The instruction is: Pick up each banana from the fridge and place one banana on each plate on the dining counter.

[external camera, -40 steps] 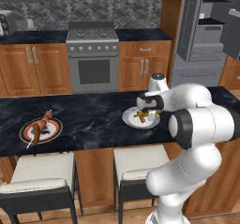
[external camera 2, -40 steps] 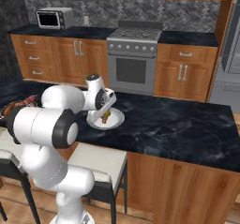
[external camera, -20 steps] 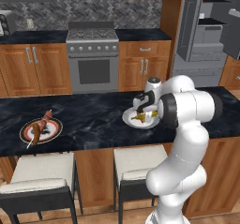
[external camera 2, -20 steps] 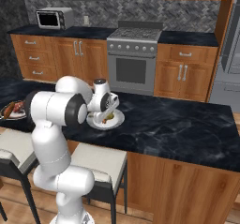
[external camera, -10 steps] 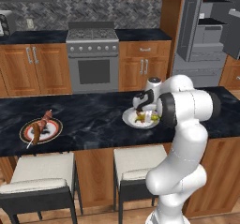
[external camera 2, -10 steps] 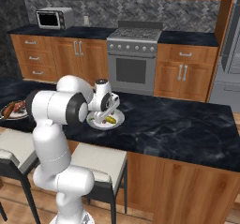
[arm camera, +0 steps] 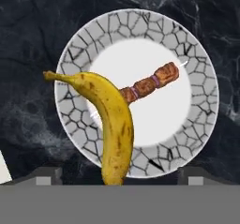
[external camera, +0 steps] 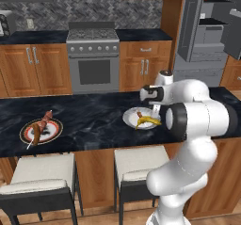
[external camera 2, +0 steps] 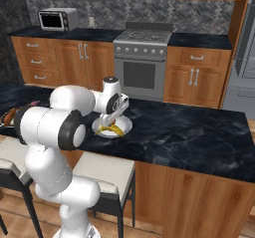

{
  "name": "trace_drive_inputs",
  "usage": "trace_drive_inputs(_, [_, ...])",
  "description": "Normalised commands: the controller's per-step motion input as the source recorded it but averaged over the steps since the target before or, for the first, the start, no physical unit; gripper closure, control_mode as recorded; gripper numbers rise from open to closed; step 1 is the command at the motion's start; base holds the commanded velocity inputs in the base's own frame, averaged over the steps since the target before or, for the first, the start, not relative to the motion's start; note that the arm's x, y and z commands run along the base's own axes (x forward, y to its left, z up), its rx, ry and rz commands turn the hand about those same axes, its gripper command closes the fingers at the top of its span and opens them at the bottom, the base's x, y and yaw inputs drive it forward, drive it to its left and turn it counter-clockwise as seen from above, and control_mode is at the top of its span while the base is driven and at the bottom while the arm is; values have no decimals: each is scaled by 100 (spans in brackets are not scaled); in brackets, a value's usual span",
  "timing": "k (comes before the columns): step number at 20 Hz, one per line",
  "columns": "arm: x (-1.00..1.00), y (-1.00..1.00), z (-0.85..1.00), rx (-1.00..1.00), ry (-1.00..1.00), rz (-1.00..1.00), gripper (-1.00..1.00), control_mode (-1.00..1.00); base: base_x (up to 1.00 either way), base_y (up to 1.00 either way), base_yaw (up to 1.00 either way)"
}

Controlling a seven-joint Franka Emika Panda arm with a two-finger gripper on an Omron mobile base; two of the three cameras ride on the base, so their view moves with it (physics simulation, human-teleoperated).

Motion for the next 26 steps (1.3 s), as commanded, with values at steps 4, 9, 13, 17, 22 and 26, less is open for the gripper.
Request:
trace_drive_inputs(4, [-43,-12,85,7,0,0,-100,-100,0,0,0])
trace_drive_inputs(9, [-52,-2,82,5,0,0,-100,-100,0,0,0])
trace_drive_inputs(13, [-65,0,80,3,0,-5,-100,-100,0,0,0])
trace_drive_inputs(17, [-74,0,64,3,0,-7,-100,-100,0,0,0])
trace_drive_inputs(22, [-89,0,26,1,-10,-15,-100,-100,0,0,0])
trace_drive_inputs(26, [-98,0,15,0,-21,-16,-100,-100,0,0,0])
